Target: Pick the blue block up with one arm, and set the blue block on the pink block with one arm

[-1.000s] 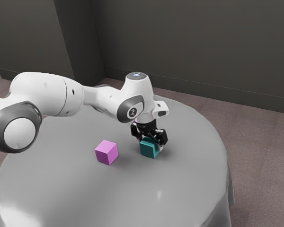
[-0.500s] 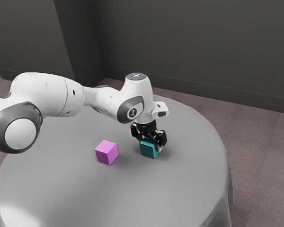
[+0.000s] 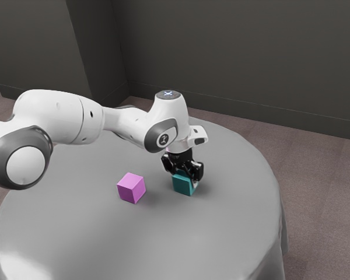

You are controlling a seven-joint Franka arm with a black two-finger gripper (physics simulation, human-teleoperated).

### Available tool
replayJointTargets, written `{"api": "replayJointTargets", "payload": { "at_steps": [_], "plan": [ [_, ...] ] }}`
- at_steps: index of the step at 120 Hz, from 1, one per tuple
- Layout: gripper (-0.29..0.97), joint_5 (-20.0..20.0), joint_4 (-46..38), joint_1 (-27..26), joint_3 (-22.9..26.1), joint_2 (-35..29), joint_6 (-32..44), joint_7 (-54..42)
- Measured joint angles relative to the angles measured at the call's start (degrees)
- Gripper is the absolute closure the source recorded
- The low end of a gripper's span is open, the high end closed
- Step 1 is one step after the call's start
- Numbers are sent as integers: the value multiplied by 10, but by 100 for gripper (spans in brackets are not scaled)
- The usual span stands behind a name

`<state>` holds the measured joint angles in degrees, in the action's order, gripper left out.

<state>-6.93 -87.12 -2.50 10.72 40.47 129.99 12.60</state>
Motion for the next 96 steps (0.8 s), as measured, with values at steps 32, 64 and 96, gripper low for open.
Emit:
{"api": "replayJointTargets", "payload": {
  "at_steps": [32,64,96],
  "plan": [
    [32,-3,0,-1,0,-9,-4,4],
    [31,-6,-57,-2,-18,-120,-34,7],
    [30,-7,-167,-1,-56,-213,-30,5]
  ]
}}
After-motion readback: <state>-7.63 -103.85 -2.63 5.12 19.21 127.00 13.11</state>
